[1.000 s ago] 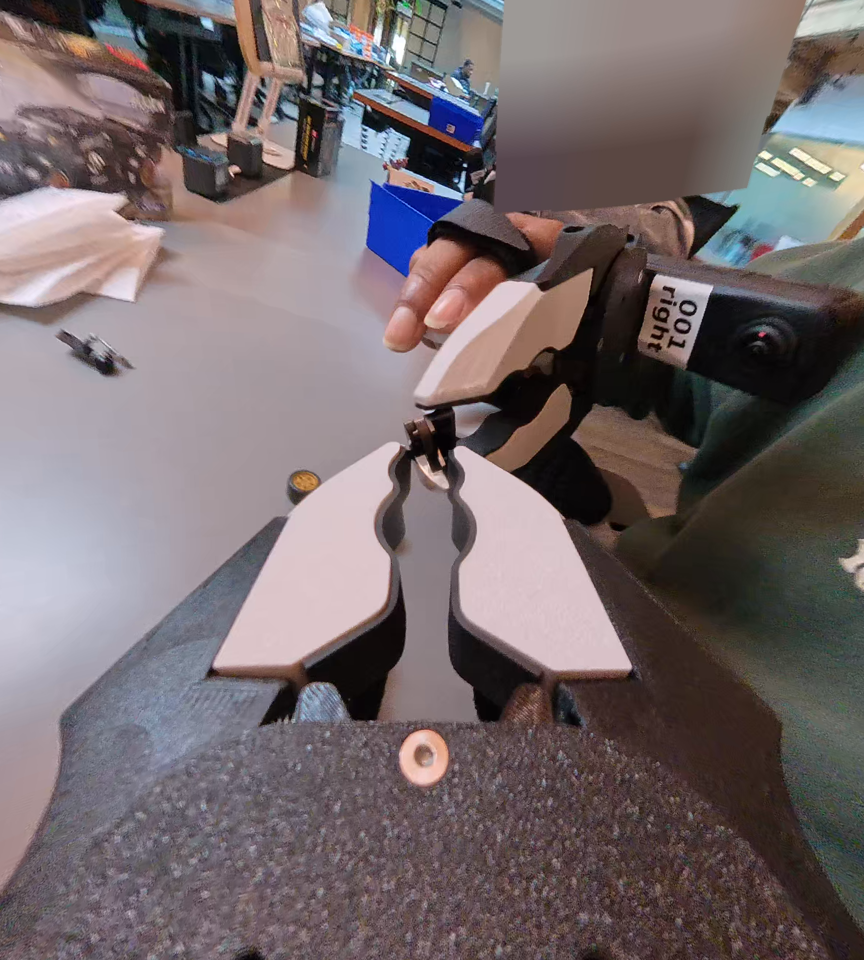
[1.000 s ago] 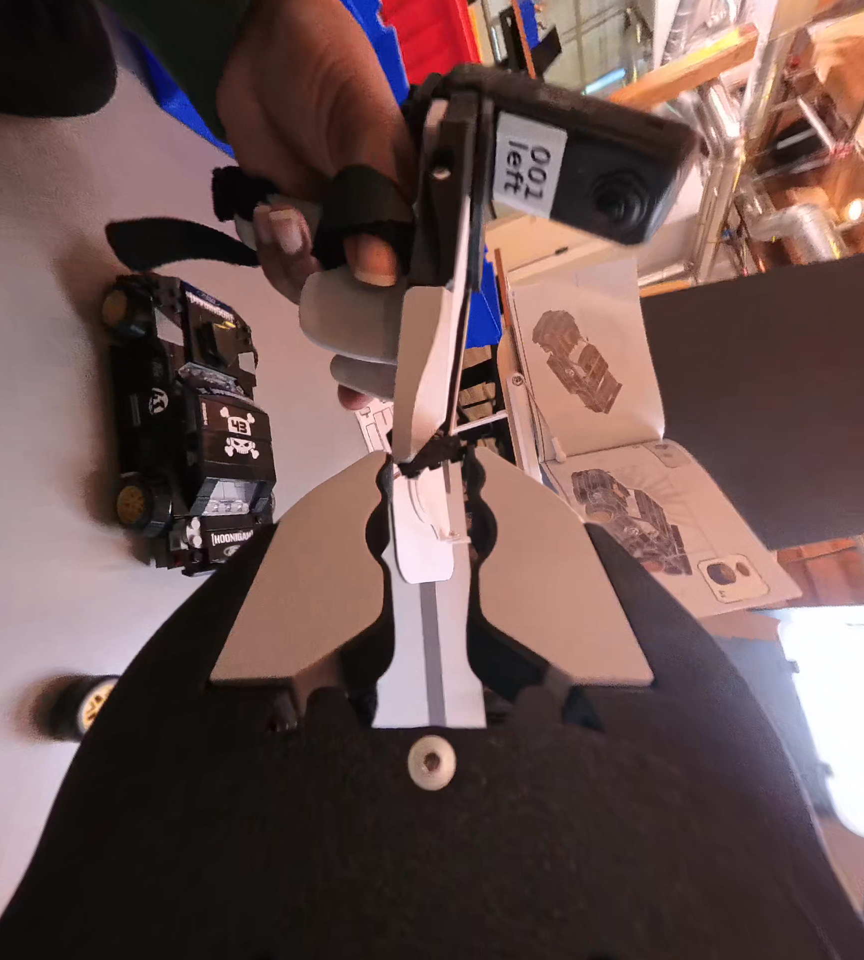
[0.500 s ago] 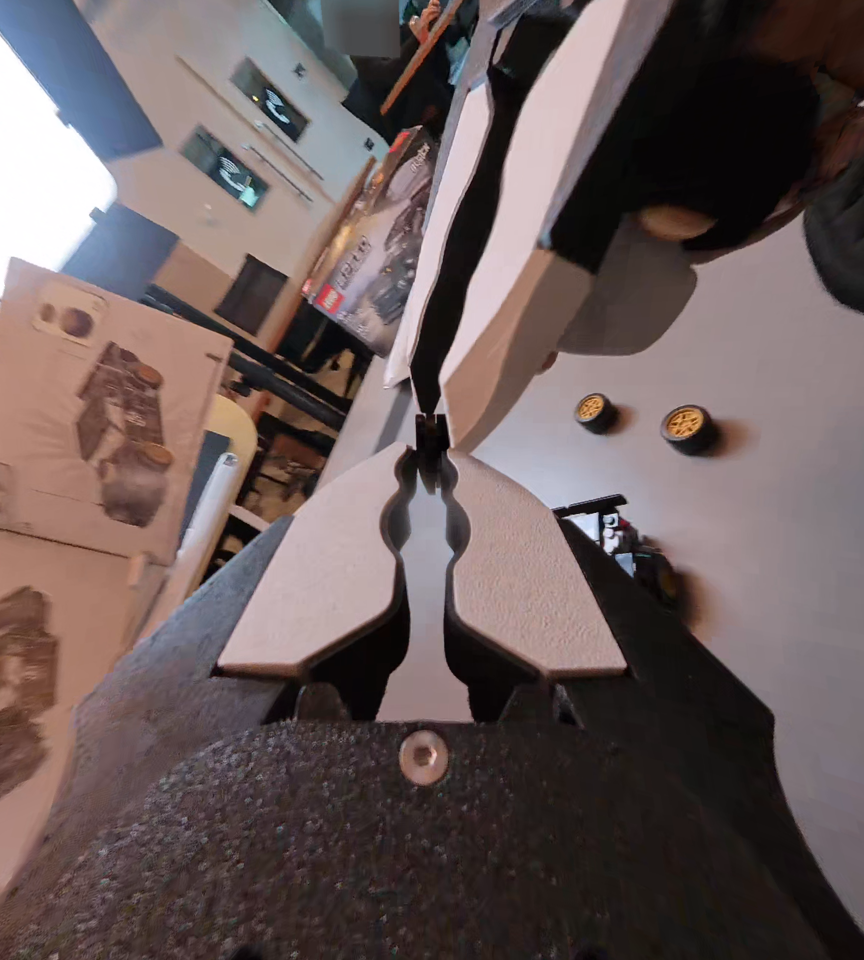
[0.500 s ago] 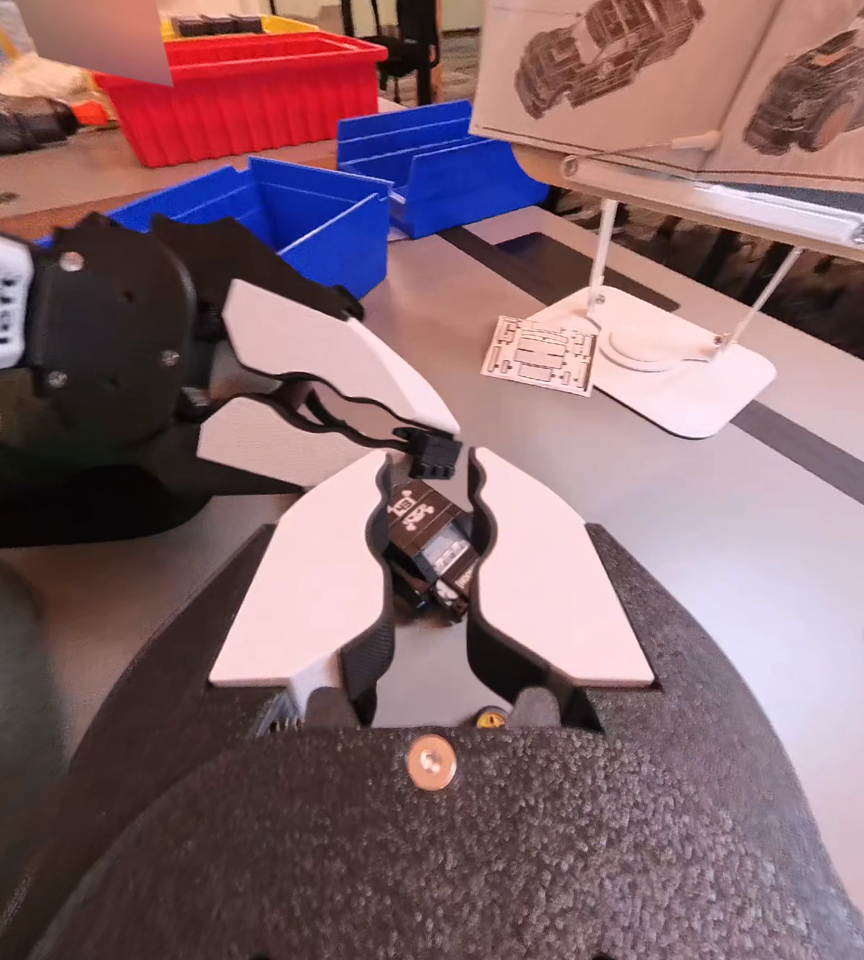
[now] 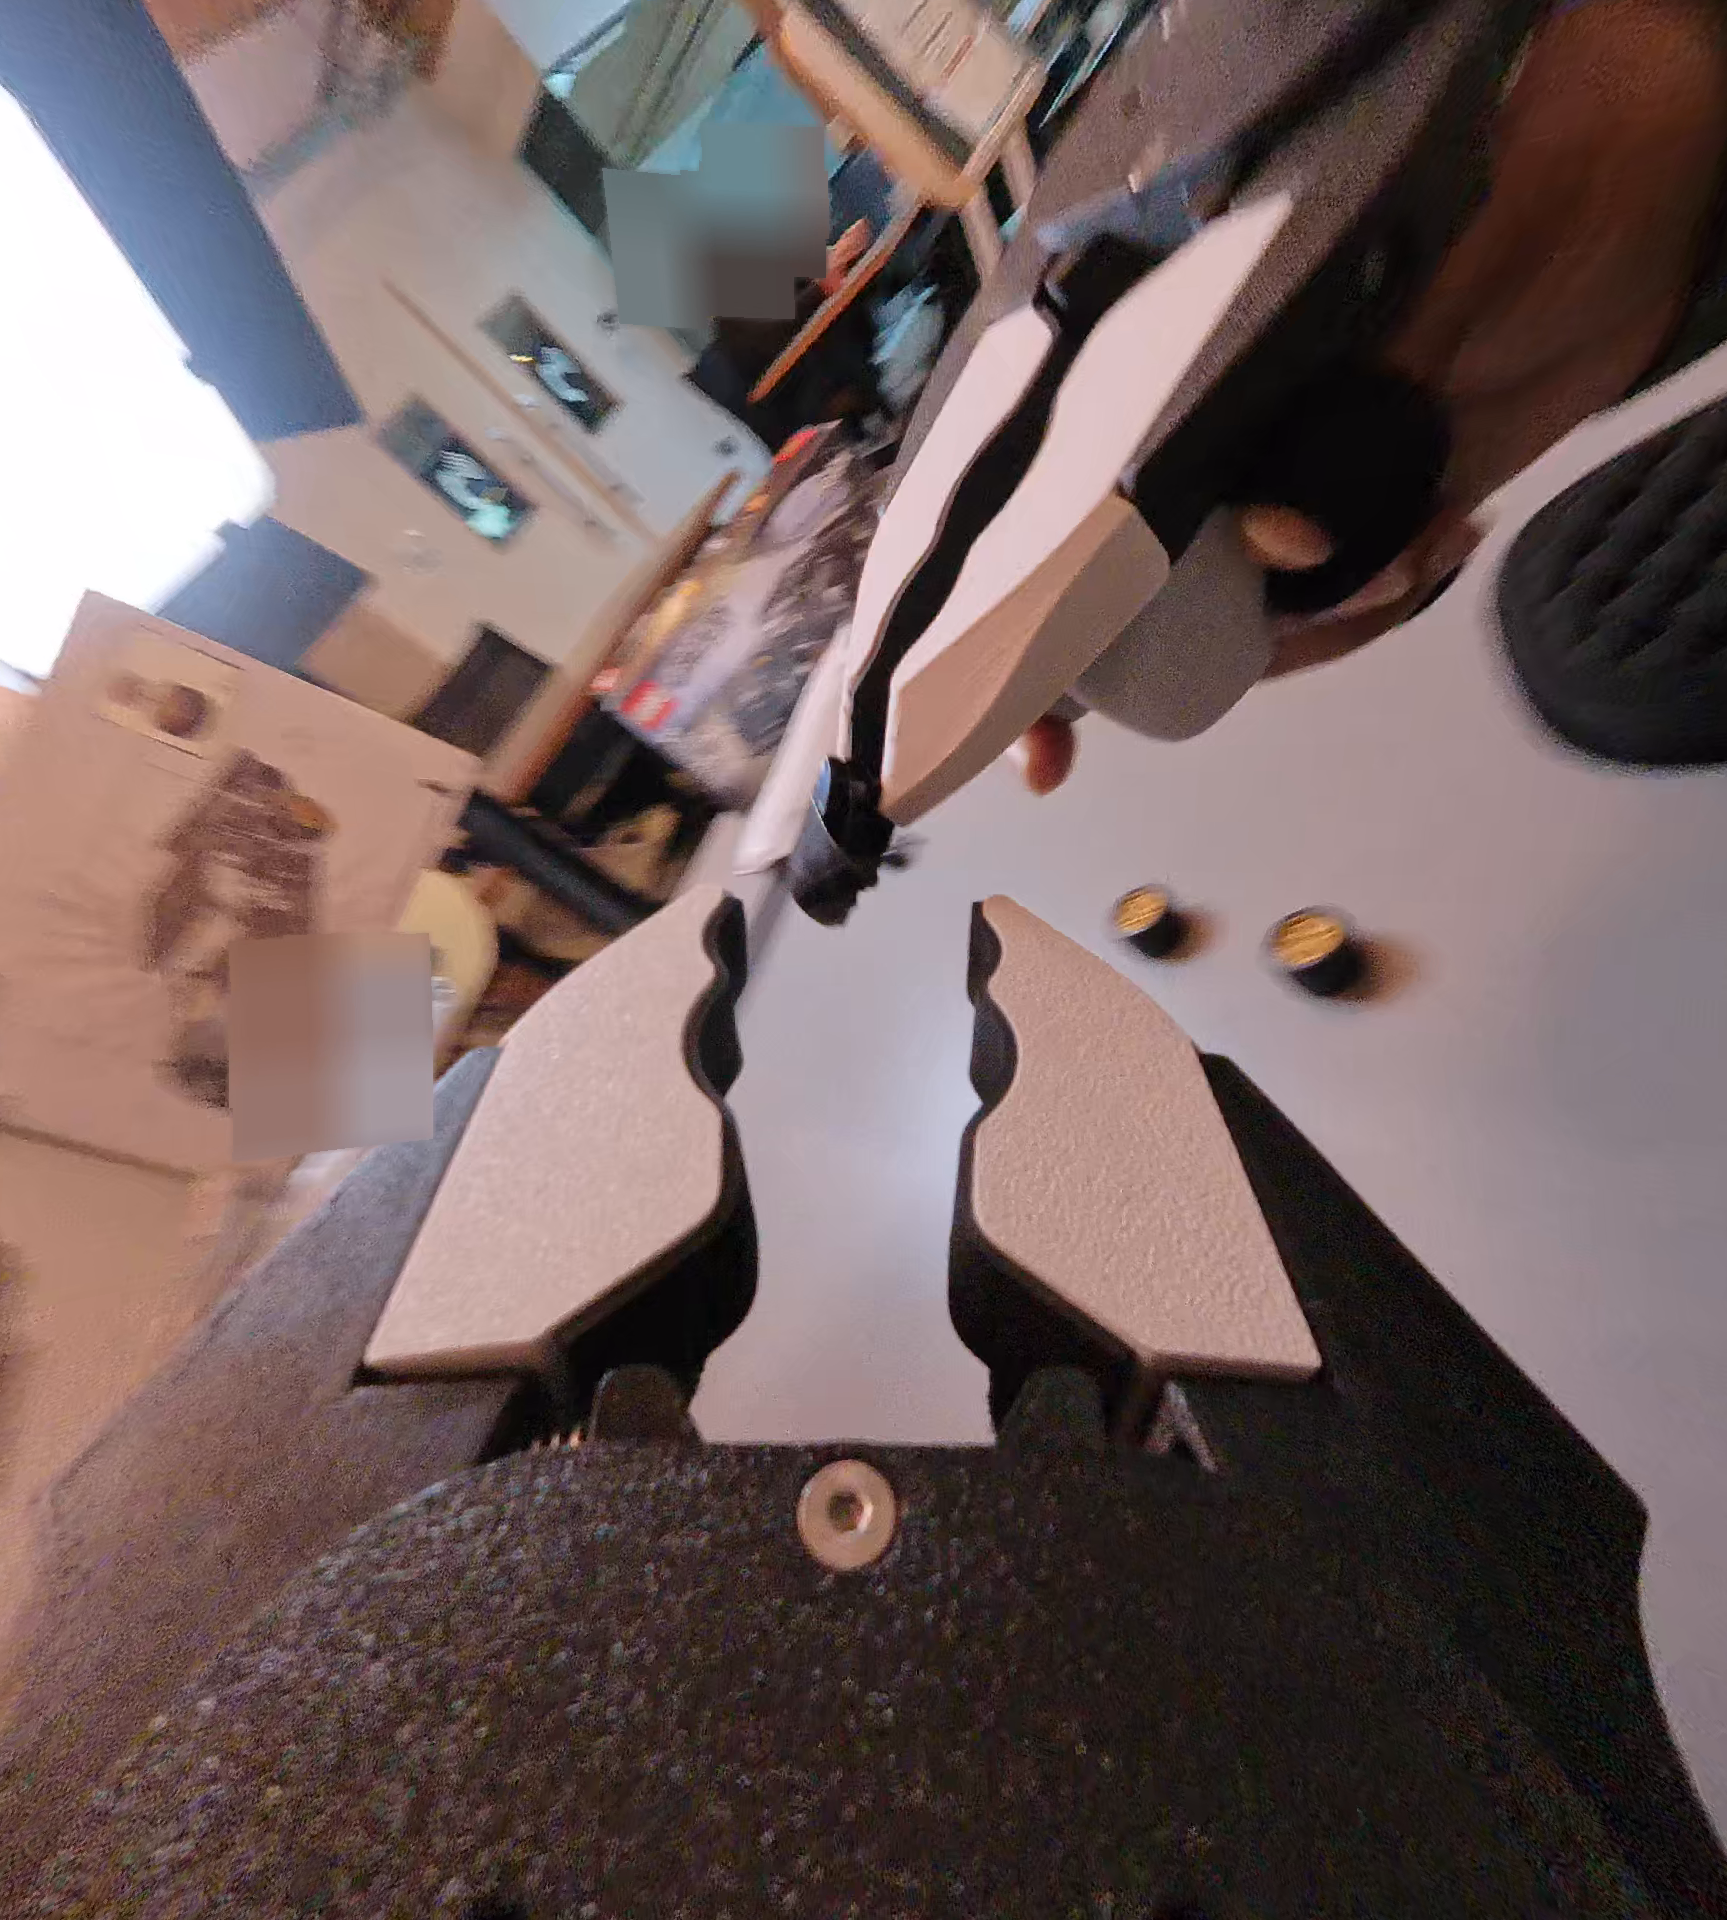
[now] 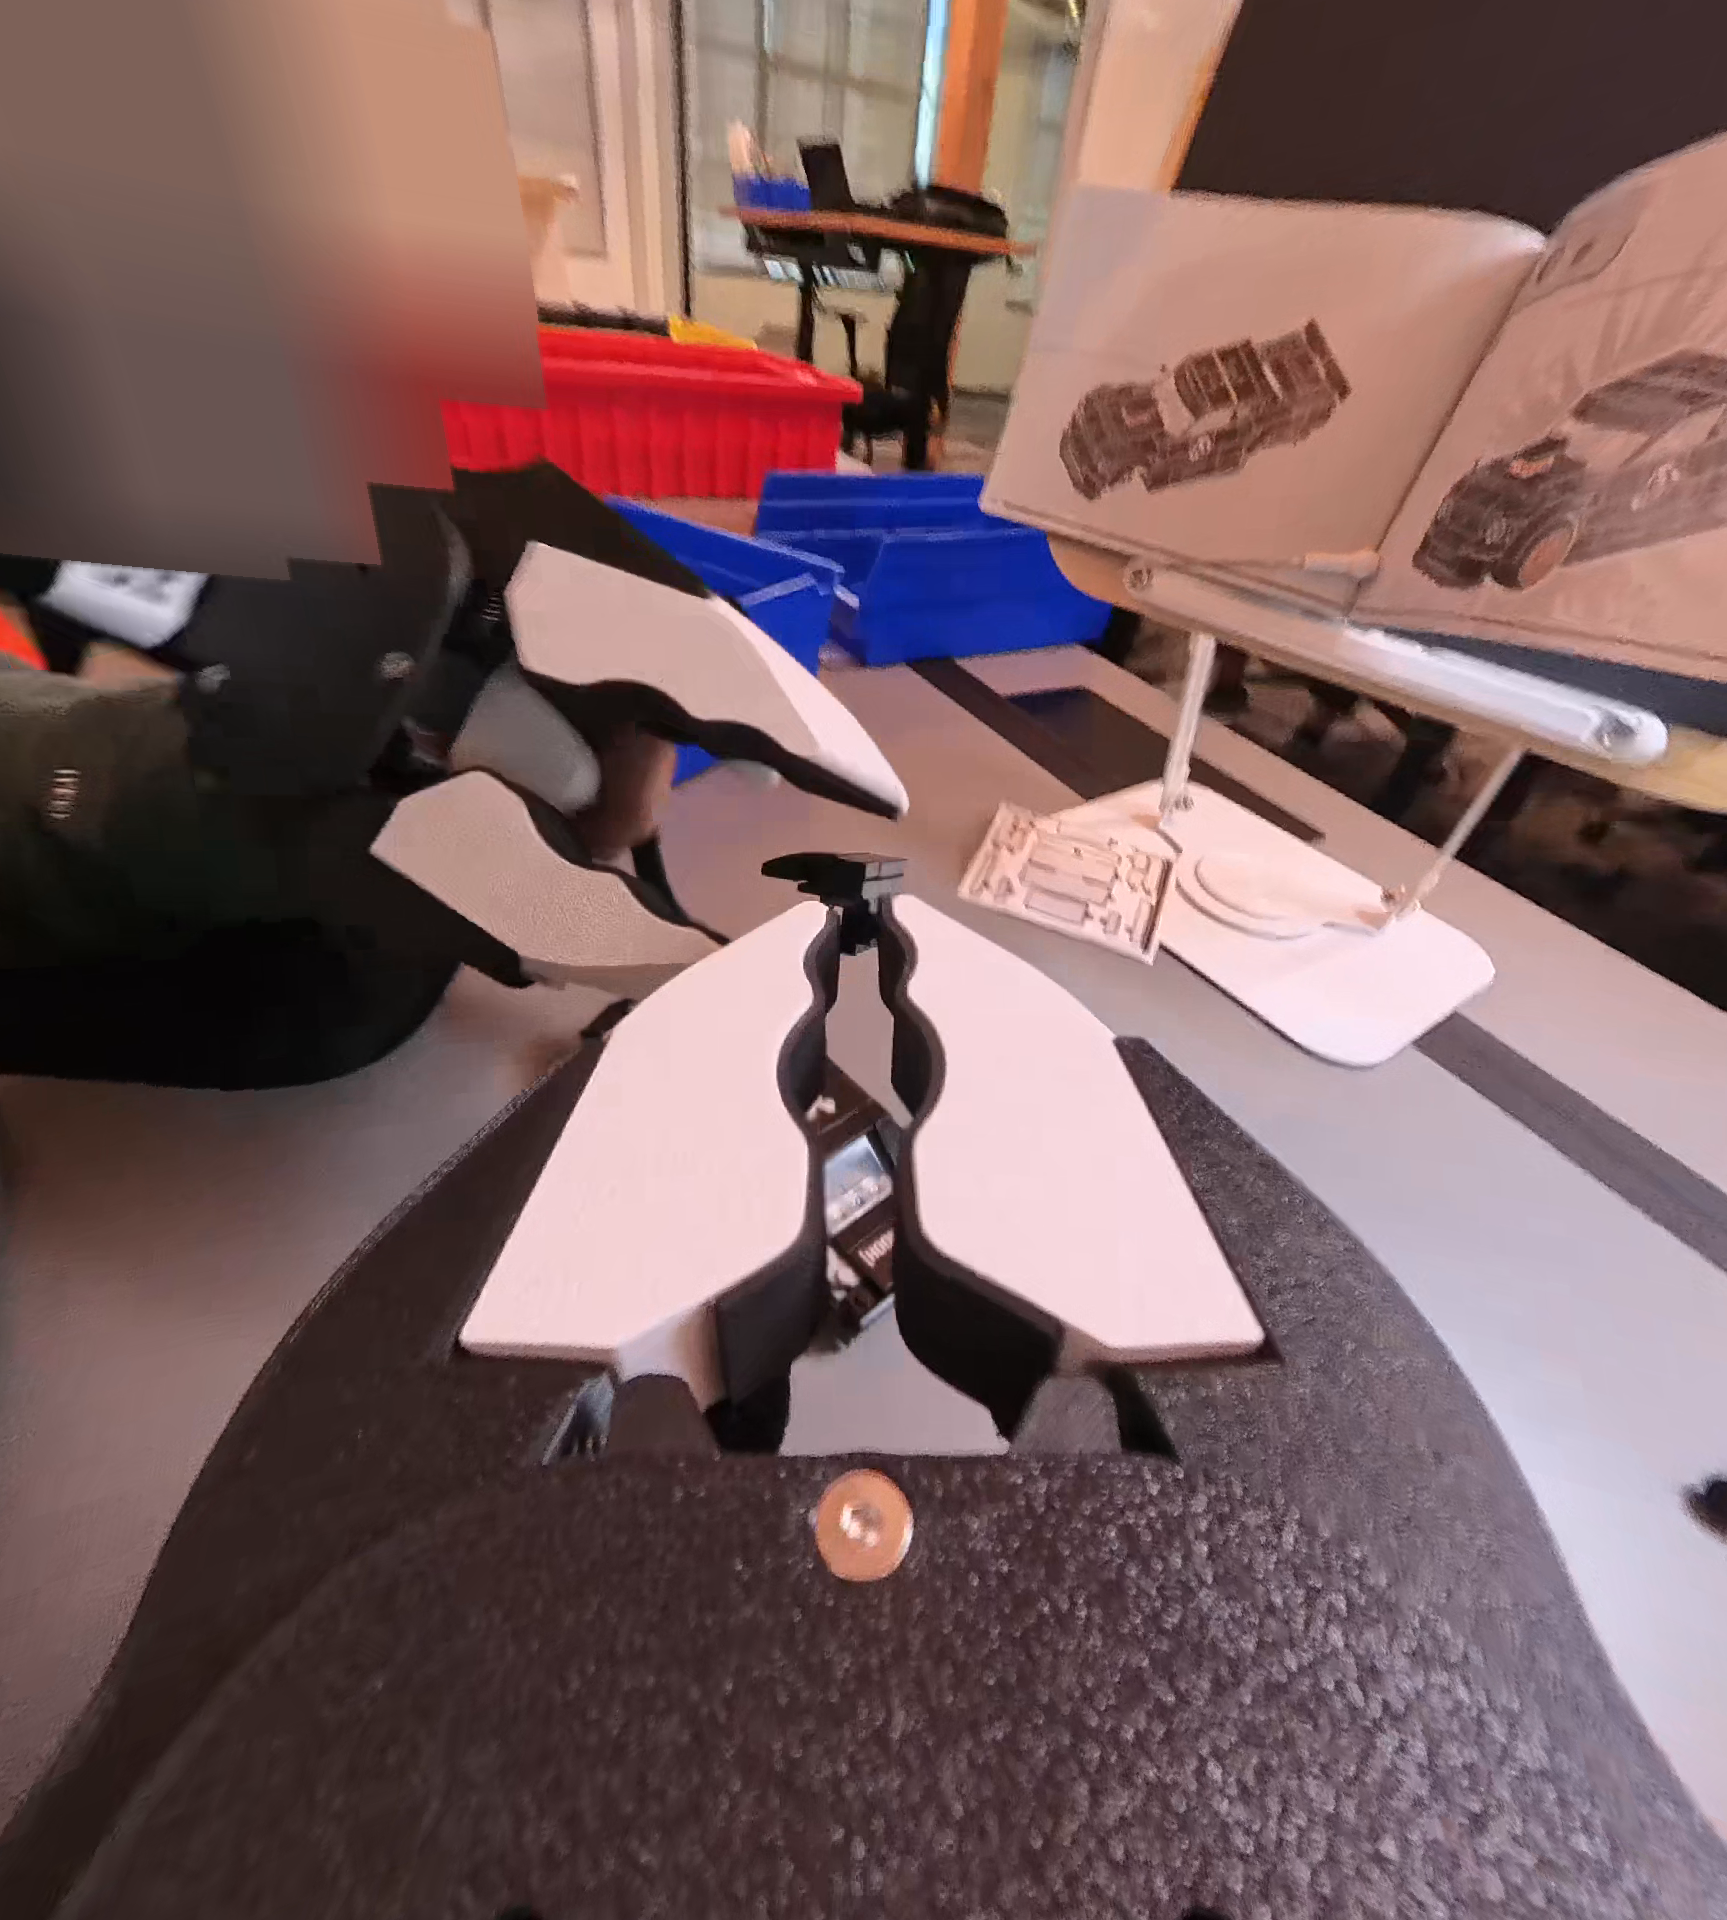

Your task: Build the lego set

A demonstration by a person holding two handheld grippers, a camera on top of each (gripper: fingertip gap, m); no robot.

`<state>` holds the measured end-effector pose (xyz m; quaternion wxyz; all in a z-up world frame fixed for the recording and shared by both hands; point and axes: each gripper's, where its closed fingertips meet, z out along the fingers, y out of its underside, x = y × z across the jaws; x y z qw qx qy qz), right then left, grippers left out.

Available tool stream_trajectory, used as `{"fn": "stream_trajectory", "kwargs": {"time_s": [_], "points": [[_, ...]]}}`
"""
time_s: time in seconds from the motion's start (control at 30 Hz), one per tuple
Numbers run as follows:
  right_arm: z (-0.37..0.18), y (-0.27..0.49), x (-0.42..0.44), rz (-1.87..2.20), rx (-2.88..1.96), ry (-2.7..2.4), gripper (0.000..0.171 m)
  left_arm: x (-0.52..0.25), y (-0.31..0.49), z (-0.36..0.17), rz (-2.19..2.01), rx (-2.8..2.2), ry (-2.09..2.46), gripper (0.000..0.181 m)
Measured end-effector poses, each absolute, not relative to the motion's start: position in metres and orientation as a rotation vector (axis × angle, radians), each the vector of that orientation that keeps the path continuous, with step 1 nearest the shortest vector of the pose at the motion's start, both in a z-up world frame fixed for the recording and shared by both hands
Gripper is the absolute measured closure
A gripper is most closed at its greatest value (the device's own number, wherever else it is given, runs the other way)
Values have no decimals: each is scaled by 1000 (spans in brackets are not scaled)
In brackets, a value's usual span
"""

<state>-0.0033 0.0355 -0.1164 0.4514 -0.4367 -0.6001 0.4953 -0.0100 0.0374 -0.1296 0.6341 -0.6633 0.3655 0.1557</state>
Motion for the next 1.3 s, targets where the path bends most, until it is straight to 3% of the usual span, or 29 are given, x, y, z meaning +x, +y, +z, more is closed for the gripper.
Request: {"fn": "stream_trajectory", "kwargs": {"time_s": [0.17, 0.3, 0.67, 1.3], "points": [[-103, 23, 12, 1479, -906, -1457, 165, 10, 16, -122, -560, -1560, 670, 130], [-100, 8, 18, 1665, -837, -1464, 165, 11, 7, -112, -788, -1474, 633, 136], [-104, -1, 17, 1807, -808, -1449, 165, 22, 1, -106, -770, -1405, 686, 174], [-116, 24, 9, 1599, -899, -1442, 159, 5, 19, -120, -578, -1549, 621, 176]]}}
